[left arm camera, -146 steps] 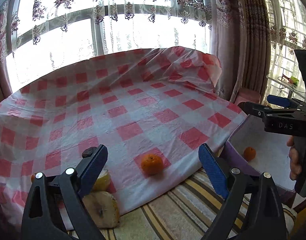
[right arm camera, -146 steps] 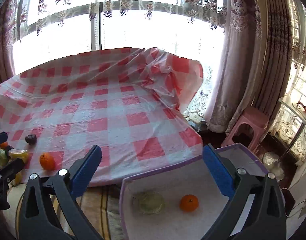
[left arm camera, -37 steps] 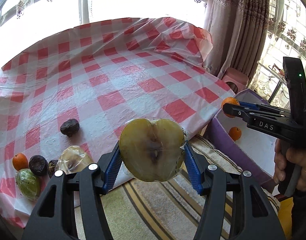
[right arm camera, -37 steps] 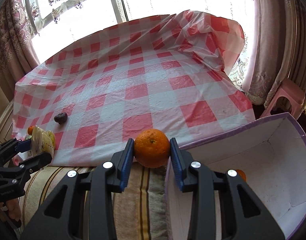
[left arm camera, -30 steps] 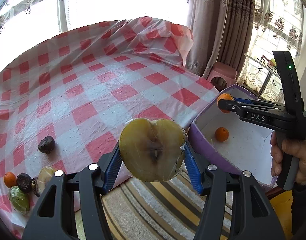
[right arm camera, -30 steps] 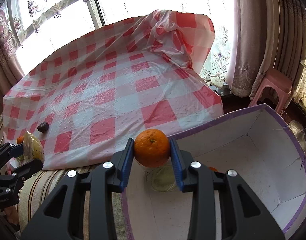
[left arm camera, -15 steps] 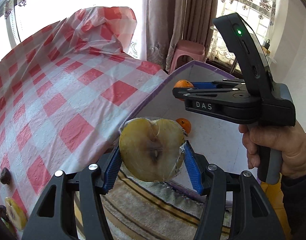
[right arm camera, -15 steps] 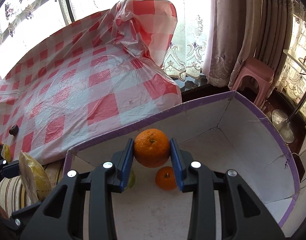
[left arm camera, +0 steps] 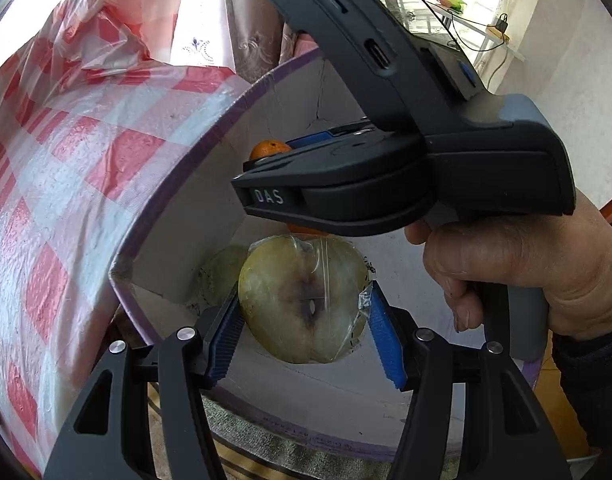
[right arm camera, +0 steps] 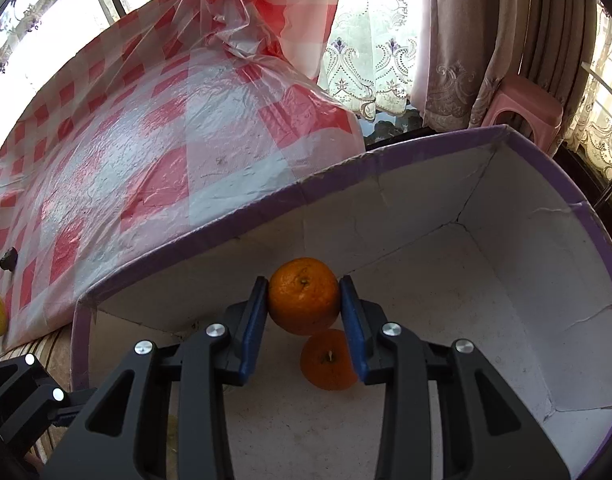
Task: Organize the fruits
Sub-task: 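Carry pear half and orange into the white box and open both tools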
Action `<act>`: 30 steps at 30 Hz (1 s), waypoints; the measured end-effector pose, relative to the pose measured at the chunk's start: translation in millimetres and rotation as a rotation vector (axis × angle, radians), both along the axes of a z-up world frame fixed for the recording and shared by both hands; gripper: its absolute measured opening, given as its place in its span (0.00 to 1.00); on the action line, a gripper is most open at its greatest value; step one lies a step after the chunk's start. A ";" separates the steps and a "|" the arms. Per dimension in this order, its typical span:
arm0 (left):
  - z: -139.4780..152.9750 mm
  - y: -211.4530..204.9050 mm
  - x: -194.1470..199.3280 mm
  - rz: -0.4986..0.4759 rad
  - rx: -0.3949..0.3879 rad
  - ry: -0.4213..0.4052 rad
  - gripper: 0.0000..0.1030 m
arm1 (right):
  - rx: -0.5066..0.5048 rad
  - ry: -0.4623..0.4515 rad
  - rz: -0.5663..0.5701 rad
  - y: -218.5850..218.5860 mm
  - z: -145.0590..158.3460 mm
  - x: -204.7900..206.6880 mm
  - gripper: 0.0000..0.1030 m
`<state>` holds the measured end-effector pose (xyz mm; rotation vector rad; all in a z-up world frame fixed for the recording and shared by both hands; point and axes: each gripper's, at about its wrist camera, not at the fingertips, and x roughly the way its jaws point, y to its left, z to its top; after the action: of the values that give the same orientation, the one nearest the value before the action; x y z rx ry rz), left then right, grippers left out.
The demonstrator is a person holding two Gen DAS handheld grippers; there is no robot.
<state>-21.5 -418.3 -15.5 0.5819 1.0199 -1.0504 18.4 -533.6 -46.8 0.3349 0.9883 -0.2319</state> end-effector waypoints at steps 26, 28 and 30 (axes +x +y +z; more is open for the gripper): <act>-39.0 -36.0 -13.1 -0.078 0.250 -0.220 0.62 | -0.096 0.196 0.062 23.1 -50.7 25.6 0.54; -38.6 -35.4 -14.4 -0.077 0.247 -0.226 0.66 | -0.097 0.198 0.055 23.3 -52.1 22.6 0.56; -37.1 -32.6 -16.1 -0.079 0.242 -0.223 0.68 | -0.104 0.196 0.048 23.5 -51.1 21.5 0.63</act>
<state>-37.6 -450.9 -52.6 0.9224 0.9384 -0.9128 39.9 -510.1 -97.9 0.1950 1.1714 -0.2750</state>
